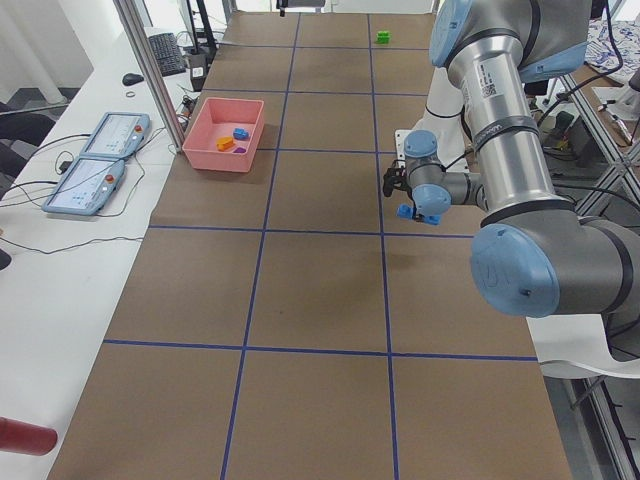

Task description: Put all blocks into box

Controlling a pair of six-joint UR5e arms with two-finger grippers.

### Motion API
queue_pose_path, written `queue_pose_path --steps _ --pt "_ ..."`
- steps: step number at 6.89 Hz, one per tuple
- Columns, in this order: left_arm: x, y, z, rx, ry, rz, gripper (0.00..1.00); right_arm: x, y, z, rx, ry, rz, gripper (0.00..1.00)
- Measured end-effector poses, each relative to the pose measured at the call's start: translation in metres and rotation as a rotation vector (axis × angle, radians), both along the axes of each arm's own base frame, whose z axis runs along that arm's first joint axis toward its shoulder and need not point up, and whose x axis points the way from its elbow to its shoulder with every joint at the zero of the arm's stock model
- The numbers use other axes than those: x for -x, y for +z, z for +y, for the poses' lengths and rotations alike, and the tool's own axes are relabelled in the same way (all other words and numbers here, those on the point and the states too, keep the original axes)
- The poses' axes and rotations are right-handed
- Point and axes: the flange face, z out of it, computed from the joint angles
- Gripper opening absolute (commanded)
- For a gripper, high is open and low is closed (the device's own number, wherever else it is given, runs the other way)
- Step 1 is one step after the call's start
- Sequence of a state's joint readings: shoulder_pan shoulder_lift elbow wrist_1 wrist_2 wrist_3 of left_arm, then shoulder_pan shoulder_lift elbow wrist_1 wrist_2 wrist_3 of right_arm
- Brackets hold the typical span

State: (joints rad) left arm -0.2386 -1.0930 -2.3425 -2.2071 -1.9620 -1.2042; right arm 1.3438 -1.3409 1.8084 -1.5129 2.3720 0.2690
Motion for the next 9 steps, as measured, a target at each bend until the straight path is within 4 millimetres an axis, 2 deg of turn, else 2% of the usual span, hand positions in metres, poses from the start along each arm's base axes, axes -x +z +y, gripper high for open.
queue_pose_path --steps 1,2,3,4,6,7,9 --pt "0.003 -0.015 -0.024 0.020 -0.040 0.056 0.00 0.004 0.031 0.023 0.041 -0.017 0.018 0.99" --pt "0.007 -0.027 -0.044 0.029 -0.071 0.098 0.00 0.018 0.066 0.044 0.086 -0.043 0.061 1.00" --pt "0.009 -0.038 -0.059 0.029 -0.097 0.136 0.00 0.029 0.101 0.063 0.128 -0.061 0.123 1.00" --pt "0.009 -0.050 -0.075 0.018 -0.126 0.170 0.00 0.032 0.131 0.082 0.171 -0.074 0.169 1.00" --pt "0.005 -0.072 -0.111 0.002 -0.182 0.229 0.00 0.023 0.190 0.131 0.260 -0.119 0.226 1.00" --pt "0.004 -0.083 -0.131 -0.008 -0.212 0.256 0.00 0.013 0.220 0.162 0.294 -0.156 0.249 1.00" --pt "-0.006 -0.090 -0.160 -0.021 -0.251 0.274 0.00 -0.010 0.270 0.228 0.315 -0.224 0.274 1.00"
